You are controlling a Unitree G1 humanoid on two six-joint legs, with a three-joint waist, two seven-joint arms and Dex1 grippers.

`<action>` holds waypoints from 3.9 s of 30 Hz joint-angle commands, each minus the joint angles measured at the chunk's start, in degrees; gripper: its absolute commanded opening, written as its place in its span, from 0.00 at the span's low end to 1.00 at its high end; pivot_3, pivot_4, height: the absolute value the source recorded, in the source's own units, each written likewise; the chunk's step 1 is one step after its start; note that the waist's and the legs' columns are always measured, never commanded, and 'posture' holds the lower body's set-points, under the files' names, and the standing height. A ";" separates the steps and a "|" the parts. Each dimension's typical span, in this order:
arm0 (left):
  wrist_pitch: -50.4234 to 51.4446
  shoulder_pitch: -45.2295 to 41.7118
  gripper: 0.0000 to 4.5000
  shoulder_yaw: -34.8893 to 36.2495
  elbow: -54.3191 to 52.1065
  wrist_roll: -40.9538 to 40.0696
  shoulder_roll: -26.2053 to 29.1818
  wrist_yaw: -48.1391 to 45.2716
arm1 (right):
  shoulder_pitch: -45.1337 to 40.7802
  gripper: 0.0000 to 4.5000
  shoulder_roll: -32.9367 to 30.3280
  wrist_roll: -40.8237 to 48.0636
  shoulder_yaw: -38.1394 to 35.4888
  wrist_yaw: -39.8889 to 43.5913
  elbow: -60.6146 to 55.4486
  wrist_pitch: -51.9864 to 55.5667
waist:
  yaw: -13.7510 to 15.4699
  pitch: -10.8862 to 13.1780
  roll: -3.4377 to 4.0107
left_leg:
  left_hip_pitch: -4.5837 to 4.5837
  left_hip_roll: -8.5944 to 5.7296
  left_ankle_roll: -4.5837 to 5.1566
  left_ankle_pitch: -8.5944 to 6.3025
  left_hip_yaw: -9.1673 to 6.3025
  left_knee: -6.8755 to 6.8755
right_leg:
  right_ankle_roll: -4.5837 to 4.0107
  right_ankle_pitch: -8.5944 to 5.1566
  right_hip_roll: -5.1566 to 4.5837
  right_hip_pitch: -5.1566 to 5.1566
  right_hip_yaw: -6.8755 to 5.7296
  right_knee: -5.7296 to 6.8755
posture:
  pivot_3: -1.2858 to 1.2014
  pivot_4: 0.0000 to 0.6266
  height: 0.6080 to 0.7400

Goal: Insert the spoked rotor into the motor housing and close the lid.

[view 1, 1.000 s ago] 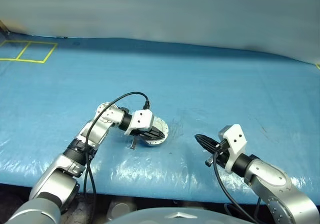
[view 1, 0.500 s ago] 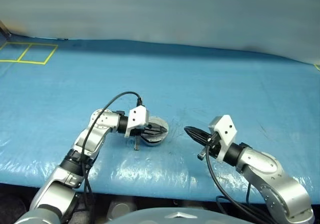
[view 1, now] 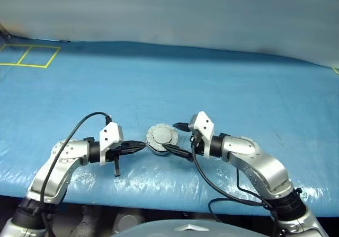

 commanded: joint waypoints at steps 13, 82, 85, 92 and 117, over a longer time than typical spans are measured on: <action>0.99 11.02 0.00 3.73 -9.57 -1.89 -2.35 9.22 | -6.74 0.99 2.08 -11.23 7.61 3.76 11.53 -8.78 | -0.03 0.02 0.00 | 0.01 0.02 -0.01 0.00 0.05 -0.04 | -0.03 -0.01 0.01 -0.06 0.00 0.03 | 0.52 0.24 1.00; -4.34 -0.74 0.00 -4.14 2.51 3.29 -7.01 8.71 | -1.88 0.68 5.77 -6.35 -0.11 1.43 11.77 -3.05 | -0.07 -0.09 -0.02 | -0.18 0.00 -0.02 0.01 0.13 -0.41 | 0.17 0.11 -0.02 -0.47 -0.01 0.01 | 0.52 0.24 1.00; -4.56 -0.35 0.00 -4.02 2.46 3.30 -7.04 8.74 | -1.92 0.68 7.59 -5.51 -1.27 0.25 11.83 -2.79 | -0.24 -0.09 -0.02 | -0.13 0.02 -0.02 0.01 0.15 -0.40 | 0.16 0.10 -0.02 -0.45 0.00 0.03 | 0.52 0.24 1.00; -4.68 -0.29 0.00 -4.11 2.43 3.56 -7.19 8.79 | -1.72 0.68 6.47 -11.92 3.32 -1.12 14.32 -5.21 | -0.57 -0.11 -0.04 | -0.06 0.03 -0.03 0.01 0.17 -0.35 | -0.03 -0.01 0.00 -0.38 0.02 0.06 | 0.52 0.24 1.00; -6.12 -2.04 0.00 -5.22 4.96 4.62 -8.55 8.86 | 1.91 0.68 5.75 -16.75 2.07 -4.55 18.67 -6.22 | -0.45 -0.70 -0.17 | 0.62 0.23 -0.03 0.01 0.08 -0.35 | -0.20 -0.08 0.19 0.19 0.03 0.00 | 0.52 0.24 1.00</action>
